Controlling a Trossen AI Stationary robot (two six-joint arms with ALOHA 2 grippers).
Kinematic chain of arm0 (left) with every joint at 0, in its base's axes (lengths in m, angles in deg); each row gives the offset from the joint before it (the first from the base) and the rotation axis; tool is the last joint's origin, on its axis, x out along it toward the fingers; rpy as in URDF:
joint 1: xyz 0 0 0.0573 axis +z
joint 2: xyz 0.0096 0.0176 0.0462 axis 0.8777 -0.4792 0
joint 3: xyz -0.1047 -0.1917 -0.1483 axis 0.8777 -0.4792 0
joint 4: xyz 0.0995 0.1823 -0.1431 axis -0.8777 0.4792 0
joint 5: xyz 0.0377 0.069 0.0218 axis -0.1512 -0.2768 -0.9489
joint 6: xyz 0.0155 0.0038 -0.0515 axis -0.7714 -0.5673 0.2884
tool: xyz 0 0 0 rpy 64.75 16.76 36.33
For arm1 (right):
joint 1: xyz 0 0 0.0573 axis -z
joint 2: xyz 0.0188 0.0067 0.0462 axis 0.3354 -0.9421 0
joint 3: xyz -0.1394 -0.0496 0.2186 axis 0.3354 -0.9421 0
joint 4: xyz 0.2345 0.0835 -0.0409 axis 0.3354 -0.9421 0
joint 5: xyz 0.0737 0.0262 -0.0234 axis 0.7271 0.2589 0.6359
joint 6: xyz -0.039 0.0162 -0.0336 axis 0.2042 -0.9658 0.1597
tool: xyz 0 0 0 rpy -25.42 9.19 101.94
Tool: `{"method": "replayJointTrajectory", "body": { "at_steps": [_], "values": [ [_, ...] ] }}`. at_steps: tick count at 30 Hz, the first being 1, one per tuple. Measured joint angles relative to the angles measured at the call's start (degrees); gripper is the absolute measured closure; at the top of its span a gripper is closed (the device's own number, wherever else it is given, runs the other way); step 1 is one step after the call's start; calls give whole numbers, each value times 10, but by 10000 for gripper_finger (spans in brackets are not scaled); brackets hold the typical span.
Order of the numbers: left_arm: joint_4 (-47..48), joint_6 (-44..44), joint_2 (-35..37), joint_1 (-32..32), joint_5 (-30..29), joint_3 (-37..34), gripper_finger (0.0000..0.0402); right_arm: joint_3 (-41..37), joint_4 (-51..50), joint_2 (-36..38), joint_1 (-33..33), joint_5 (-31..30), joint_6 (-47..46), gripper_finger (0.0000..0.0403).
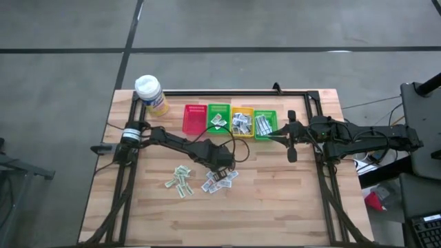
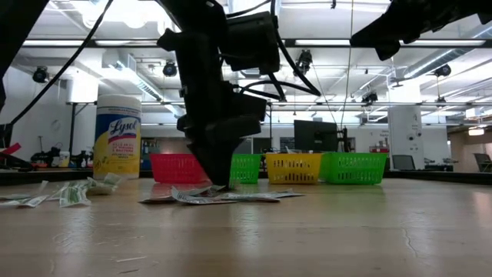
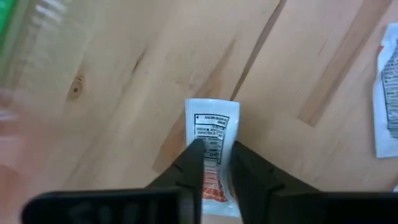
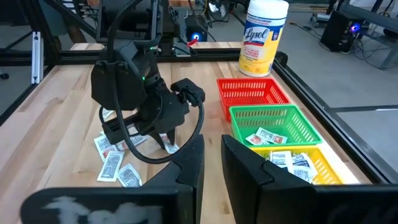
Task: Pick & Place First Aid Supplies
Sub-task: Put the orange ointment pack into the left green bin
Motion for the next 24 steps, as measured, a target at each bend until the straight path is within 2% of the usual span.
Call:
{"method": "replayJointTrajectory", "body": {
  "at_steps": [7,14,19,24],
  "values": [
    [-3,-1,0,0,-22,-2,394,0,0,0,0,0,0,351],
    [1,-1,9,2,-23,12,400,0,0,0,0,0,2,351],
    [18,-33,22,5,-22,43,401,0,0,0,0,0,2,351],
    [37,-61,67,9,17,77,401,0,0,0,0,0,1,351]
  ]
}}
